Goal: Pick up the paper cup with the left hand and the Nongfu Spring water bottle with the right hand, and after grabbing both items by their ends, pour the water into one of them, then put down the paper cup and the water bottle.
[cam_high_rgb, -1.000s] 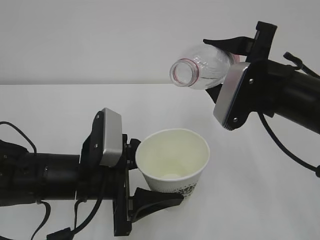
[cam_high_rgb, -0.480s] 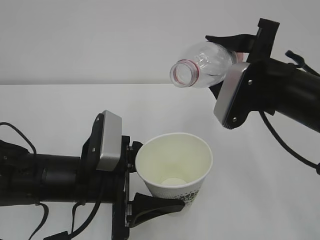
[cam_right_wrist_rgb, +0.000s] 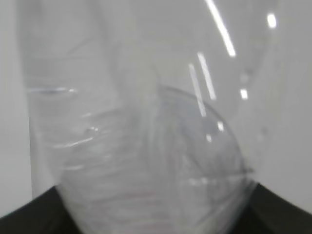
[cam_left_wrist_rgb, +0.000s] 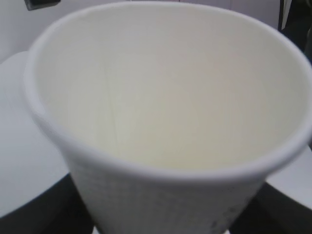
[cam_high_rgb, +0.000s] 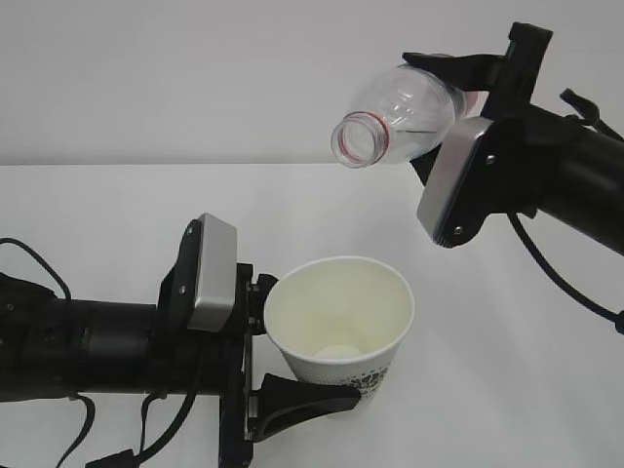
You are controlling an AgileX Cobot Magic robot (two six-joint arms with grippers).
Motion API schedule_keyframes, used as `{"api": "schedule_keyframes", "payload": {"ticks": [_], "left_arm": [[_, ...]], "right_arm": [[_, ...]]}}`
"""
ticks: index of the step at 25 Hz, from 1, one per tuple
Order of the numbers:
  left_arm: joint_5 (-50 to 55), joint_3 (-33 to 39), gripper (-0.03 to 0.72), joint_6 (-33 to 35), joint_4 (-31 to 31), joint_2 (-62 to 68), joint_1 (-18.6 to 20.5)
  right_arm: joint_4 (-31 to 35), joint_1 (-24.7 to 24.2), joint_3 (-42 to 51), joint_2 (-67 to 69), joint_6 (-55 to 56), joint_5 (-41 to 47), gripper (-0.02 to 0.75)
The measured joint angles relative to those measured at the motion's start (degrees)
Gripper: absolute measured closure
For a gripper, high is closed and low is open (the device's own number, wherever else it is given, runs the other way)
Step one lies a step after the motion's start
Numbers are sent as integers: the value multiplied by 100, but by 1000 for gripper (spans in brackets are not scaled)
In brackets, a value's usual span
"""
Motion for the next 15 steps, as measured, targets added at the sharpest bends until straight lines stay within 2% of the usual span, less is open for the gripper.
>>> {"api": "schedule_keyframes", "payload": {"ticks": [15], "left_arm": [[254, 0, 163, -536, -220, -277, 0]], "right_arm": [[-10, 0, 0, 0, -124, -279, 265]]}}
